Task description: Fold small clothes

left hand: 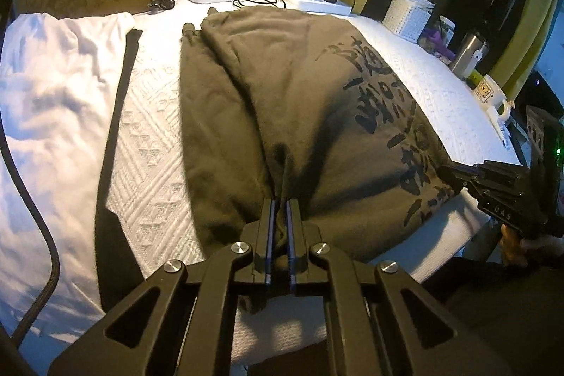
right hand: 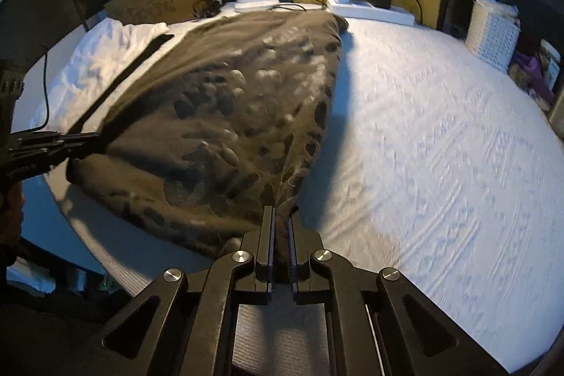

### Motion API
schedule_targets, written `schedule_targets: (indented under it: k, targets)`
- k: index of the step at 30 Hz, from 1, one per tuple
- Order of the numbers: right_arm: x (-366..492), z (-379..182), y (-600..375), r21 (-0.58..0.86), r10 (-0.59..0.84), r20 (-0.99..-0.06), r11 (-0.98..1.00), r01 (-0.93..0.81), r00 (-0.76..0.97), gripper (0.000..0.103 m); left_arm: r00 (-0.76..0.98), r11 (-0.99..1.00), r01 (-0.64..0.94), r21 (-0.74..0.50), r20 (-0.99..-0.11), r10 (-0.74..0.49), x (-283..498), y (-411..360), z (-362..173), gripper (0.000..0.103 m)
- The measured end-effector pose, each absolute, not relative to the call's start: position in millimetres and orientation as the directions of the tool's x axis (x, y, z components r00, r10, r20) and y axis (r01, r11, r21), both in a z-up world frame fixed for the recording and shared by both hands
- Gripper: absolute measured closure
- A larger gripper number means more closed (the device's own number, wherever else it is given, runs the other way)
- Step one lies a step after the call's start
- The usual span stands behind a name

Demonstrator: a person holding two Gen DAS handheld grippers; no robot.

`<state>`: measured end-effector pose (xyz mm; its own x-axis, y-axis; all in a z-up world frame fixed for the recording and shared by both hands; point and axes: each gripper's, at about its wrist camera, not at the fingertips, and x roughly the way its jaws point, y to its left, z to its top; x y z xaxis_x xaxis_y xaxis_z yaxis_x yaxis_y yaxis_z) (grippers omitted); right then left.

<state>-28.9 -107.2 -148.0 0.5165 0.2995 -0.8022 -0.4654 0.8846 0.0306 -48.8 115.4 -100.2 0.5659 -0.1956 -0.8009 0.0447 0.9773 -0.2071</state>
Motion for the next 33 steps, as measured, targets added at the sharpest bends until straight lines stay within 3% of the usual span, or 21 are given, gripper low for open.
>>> schedule_targets:
  k: [5,11,12,13,14,15,16,19,33]
  targets:
    - [-33.4,-148.3,-110.5,0.011,0.279,-0.807,0.889,-0.458,0.521,0.096,0.546,0.979,0.039,-0.2,-0.816,-0.189,-51.3,121.0,-97.9,0.09]
    - [-35.2,-146.3,-118.1,-0.015,0.244,-0.817,0.896,-0.443,0.522,0.088,0.543,0.983,0.001,-0.182,-0.825,-0.153,-52.7,128.9,-91.0,0.09]
    - [-35.2,-145.8,-120.5,-0.014,0.243,-0.818,0.897,-0.441,0.521,0.084,0.545,0.981,-0.004,-0.196,-0.822,-0.163,-51.3,131.6,-89.4,0.089]
    - [-35.0,-145.4,-122.5,-0.018,0.238,-0.818,0.9,-0.436,0.523,0.074,0.55,0.98,-0.01,-0.197,-0.82,-0.159,-49.4,132.7,-87.6,0.089]
    - [-34.5,-144.8,-125.5,-0.033,0.219,-0.817,0.906,-0.423,0.533,0.058,0.557,0.981,-0.018,-0.192,-0.817,-0.149,-47.4,132.9,-85.6,0.089]
    - [-33.3,-144.4,-128.0,-0.048,0.2,-0.816,0.911,-0.409,0.542,0.05,0.566,0.982,-0.024,-0.188,-0.812,-0.142,-45.2,132.6,-83.0,0.088]
    - [-31.8,-143.6,-132.9,-0.065,0.178,-0.811,0.92,-0.387,0.557,0.043,0.573,0.982,-0.021,-0.189,-0.807,-0.143,-42.8,131.4,-80.2,0.081]
    - [-27.7,-141.9,-142.5,-0.048,0.186,-0.81,0.924,-0.38,0.556,0.043,0.592,0.983,-0.018,-0.184,-0.794,-0.138,-35.8,127.8,-72.4,0.058]
    - [16.6,-128.3,-154.0,-0.053,0.169,-0.8,0.936,-0.348,0.576,0.043,0.601,0.989,-0.033,-0.145,-0.793,-0.096,12.7,131.0,-63.2,0.057]
